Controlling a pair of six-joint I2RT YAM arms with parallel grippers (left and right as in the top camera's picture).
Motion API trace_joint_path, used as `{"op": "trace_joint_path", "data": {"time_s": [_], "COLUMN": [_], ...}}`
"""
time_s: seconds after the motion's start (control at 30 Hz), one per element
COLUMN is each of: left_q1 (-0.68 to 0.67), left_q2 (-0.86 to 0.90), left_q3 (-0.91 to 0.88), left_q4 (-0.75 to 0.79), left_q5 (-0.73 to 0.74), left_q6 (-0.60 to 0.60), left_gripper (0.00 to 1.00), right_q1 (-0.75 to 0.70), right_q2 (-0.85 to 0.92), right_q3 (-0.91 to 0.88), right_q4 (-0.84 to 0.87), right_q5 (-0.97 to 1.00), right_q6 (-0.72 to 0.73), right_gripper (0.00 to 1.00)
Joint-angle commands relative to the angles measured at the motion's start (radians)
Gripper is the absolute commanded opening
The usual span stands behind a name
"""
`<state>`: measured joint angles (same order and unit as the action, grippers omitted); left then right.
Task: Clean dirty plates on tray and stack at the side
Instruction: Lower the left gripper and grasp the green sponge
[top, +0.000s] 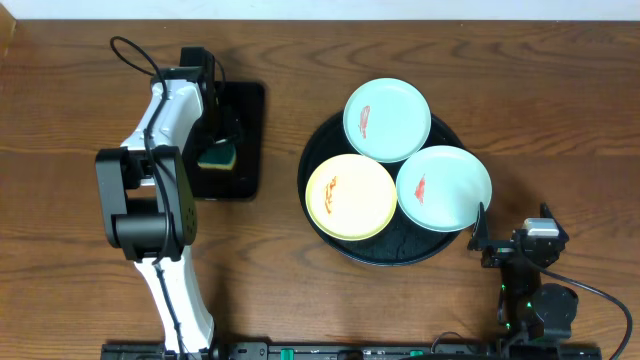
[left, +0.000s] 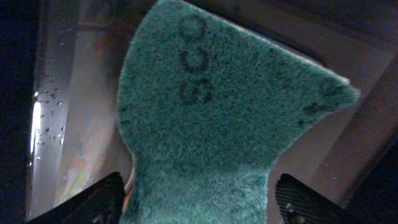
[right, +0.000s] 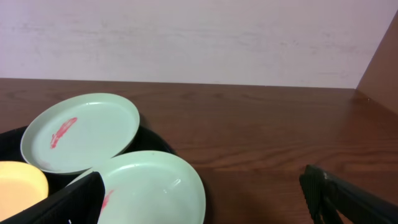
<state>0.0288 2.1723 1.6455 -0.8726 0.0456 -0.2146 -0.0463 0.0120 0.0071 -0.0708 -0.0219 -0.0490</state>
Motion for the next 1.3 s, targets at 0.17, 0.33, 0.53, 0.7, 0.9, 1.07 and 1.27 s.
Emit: {"op": "trace_joint_path", "data": {"time_s": [0.17, 0.33, 0.53, 0.7, 0.9, 1.07, 1.27], "left_q1": [0.001, 0.000, 0.001, 0.001, 0.000, 0.000, 0.000], "left_q2": [0.031, 0.031, 0.031, 0.016, -0.033, -0.069, -0.066], "left_q3": [-0.019, -0.019, -0.018, -0.016, -0.016, -0.016, -0.019], "left_q4": [-0.002, 0.003, 0.003, -0.002, -0.002, -0.002, 0.000], "left_q5": [-0.013, -0.013, -0.013, -0.013, -0.012, -0.012, -0.013], "left_q6": [0.014, 0.014, 0.014, 0.014, 0.014, 0.014, 0.014], "left_gripper": [0.63, 0.40, 0.15, 0.10, 0.07, 0.17, 0.73], "right_q1": [0.000, 0.000, 0.000, 0.000, 0.000, 0.000, 0.000], "right_q2": [-0.005, -0.005, -0.005, -0.005, -0.005, -0.005, -0.005], "right_q3": [-0.001, -0.001, -0.001, -0.001, -0.001, -0.001, -0.001], "right_q4": [-0.005, -0.005, -0.005, -0.005, -0.005, -0.005, -0.005], "right_q5": [0.006, 0.006, 0.006, 0.006, 0.006, 0.006, 0.006], "right_q6": [-0.012, -0.012, -0.012, -0.012, -0.012, -0.012, -0.012], "right_gripper": [0.99, 0.99, 0.99, 0.99, 0.99, 0.99, 0.99]}}
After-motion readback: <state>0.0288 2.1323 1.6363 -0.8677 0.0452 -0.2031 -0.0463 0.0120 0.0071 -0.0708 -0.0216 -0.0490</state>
